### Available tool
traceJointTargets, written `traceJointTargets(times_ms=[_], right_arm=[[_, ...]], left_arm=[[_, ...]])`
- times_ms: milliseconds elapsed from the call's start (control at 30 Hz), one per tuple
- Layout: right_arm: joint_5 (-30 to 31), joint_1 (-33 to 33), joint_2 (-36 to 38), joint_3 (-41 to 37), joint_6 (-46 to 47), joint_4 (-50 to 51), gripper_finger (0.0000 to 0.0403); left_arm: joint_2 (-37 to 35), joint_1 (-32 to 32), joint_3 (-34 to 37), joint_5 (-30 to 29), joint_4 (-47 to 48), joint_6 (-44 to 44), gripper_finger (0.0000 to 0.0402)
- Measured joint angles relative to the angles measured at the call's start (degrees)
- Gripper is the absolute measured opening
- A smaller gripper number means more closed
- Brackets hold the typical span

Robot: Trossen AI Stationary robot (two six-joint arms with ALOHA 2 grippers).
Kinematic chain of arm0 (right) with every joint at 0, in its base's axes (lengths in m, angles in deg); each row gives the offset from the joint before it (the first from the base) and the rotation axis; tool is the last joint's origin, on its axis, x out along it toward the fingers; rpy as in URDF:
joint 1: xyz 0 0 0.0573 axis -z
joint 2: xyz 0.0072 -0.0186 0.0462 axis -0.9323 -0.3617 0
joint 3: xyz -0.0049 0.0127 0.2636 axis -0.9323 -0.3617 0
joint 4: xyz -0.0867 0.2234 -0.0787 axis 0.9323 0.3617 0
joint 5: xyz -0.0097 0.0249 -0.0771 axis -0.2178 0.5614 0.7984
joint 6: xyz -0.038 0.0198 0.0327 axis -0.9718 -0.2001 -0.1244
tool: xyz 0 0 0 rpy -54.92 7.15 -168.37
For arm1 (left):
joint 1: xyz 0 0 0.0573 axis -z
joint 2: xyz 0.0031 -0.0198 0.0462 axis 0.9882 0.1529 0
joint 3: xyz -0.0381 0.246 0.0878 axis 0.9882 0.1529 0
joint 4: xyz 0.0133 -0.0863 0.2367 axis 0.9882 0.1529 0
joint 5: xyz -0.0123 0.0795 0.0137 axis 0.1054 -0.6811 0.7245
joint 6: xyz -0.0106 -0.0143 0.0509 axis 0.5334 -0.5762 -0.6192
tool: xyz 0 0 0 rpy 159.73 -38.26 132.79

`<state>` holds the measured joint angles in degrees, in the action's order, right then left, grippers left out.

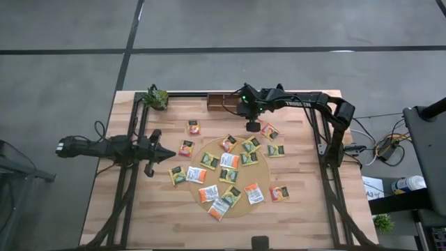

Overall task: Pick & Place Tea
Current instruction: Put the yellow tea bag into the right section of the wooden organizer

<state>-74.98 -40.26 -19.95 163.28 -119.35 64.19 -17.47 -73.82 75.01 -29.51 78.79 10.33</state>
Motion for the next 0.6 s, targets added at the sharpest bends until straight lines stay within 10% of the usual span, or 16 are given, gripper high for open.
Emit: traceJointTargets(times_ms=[600], right_arm=[[3.07,2.11,0.00,-5.75,-1.47,-8.48,0.0008]], left_arm=[[0.01,0.00,-0.02,0.00,0.00,0.01,0.0000]])
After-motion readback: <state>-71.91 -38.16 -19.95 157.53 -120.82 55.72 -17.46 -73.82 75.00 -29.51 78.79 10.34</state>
